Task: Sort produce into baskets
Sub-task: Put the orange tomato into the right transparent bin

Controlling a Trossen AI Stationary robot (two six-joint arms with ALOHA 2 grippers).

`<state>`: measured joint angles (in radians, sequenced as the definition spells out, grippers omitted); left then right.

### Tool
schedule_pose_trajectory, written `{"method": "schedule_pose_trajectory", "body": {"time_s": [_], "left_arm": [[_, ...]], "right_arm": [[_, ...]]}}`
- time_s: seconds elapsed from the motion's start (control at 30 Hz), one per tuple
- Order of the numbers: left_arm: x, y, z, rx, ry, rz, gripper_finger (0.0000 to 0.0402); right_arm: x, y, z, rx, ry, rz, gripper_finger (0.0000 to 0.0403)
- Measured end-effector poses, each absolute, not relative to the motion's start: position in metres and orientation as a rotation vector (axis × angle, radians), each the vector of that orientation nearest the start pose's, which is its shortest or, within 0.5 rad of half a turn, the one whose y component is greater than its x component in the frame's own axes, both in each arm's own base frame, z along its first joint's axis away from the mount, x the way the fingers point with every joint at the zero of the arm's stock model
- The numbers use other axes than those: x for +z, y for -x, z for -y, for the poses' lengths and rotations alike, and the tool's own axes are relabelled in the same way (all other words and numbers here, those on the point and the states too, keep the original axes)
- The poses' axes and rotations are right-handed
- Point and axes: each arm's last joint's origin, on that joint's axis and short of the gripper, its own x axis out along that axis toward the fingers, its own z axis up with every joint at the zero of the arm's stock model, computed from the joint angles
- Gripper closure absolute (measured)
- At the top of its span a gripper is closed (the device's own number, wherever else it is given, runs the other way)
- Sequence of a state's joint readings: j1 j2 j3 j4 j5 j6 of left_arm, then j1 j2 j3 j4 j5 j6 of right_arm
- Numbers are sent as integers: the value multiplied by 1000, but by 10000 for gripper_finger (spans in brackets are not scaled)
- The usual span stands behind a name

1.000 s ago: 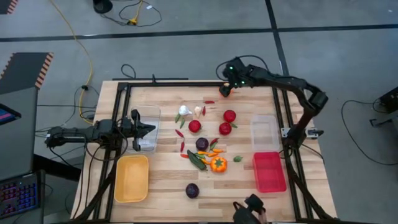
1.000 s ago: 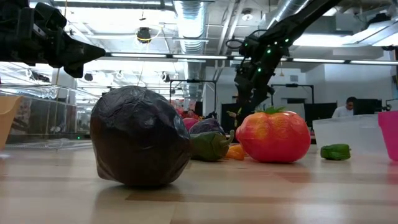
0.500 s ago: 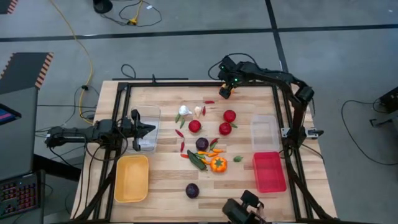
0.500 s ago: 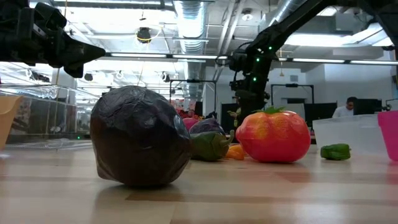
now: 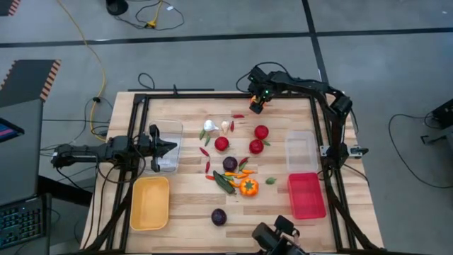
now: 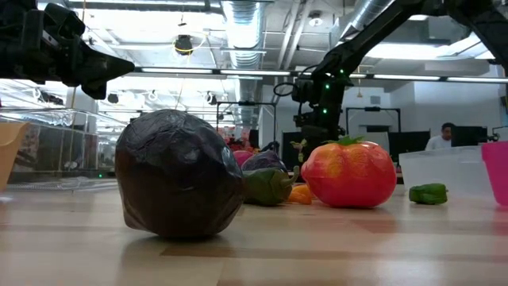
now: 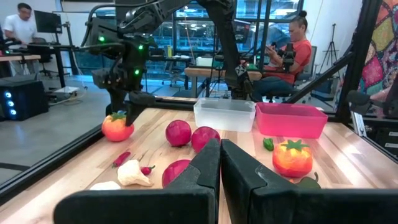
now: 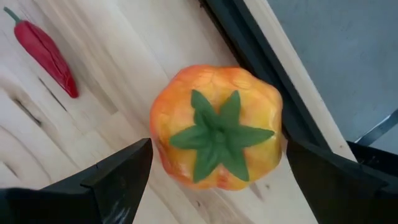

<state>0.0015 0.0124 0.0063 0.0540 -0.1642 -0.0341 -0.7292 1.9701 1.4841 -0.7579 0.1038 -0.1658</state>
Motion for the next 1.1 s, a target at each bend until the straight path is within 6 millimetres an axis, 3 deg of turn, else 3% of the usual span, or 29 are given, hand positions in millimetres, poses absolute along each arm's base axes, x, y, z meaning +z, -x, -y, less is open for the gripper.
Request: {"method": "schedule_pose_trajectory", "body": {"time_s": [0.47, 1.1], "left_arm": [[170, -98, -5, 165, 38, 51, 401], [170, -98, -5, 165, 38, 51, 401]], "right_arm": [[194, -294, 265, -584, -286, -1277, 110], [199, -305, 244, -548, -280, -1295, 117]]}}
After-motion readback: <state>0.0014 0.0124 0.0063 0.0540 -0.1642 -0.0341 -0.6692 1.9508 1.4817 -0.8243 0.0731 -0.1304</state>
